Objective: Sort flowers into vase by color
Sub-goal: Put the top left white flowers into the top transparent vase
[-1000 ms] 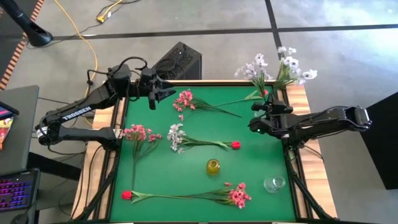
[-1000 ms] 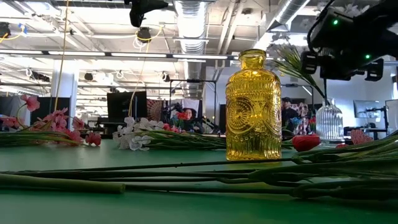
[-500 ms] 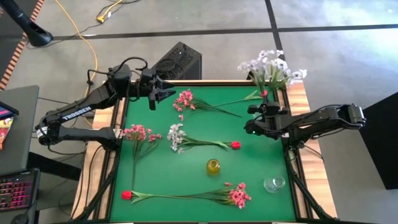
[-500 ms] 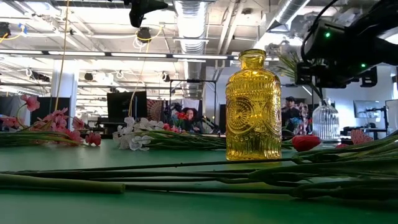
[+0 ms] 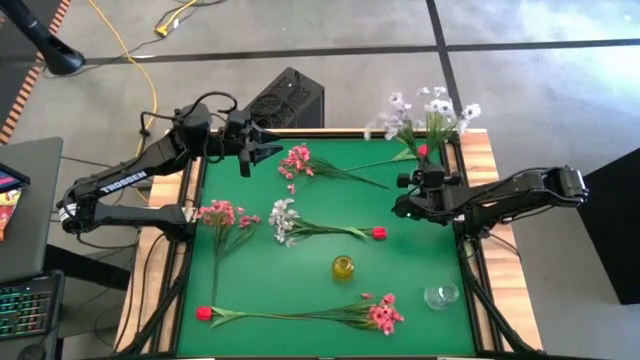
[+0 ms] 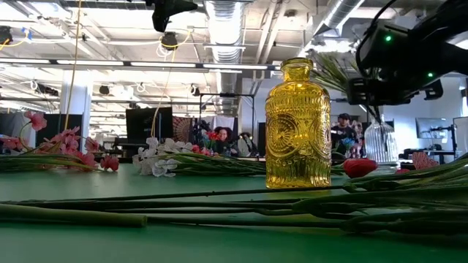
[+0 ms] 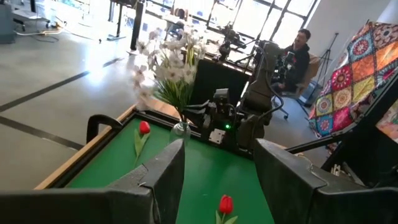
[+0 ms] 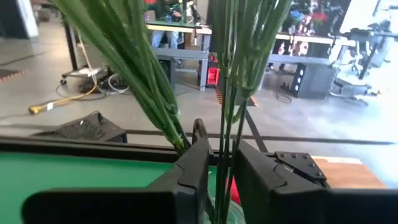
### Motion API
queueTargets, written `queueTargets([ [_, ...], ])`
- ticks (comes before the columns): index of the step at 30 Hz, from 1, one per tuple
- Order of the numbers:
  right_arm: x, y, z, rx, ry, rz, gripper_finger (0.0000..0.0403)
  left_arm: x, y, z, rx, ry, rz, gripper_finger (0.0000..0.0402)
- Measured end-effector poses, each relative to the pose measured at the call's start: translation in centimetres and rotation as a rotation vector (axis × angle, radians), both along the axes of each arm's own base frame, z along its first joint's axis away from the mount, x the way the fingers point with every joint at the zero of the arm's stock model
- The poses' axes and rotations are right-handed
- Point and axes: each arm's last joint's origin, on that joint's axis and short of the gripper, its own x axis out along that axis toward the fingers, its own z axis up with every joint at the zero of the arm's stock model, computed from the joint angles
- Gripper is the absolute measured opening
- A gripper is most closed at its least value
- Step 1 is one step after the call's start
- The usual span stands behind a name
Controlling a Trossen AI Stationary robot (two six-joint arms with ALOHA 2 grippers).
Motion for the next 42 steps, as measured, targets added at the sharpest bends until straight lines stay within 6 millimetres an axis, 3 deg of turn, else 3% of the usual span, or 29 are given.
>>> queueTargets([
  [10,-0.2,1.0,0.9,-0.014,0.139,0.078,0.0189,0.0,0.0,0.0,0.001,0.000,0.000,0.0180],
  [16,-0.3,1.2,2.5,-0.023,0.246,0.112,0.0219,0.0,0.0,0.0,0.000,-0.001,0.000,0.0180],
  [27,0.1,1.2,6.7,-0.023,0.404,0.166,0.0224,0.0,0.0,0.0,-0.002,-0.001,0.000,0.0180],
  [36,0.7,1.5,10.0,0.077,0.485,0.405,0.0224,0.0,-0.1,0.0,-0.023,-0.005,-0.026,0.0180],
  [42,0.1,1.7,11.9,0.199,0.608,0.560,0.0224,0.0,-0.1,0.0,-0.024,-0.005,-0.026,0.0180],
])
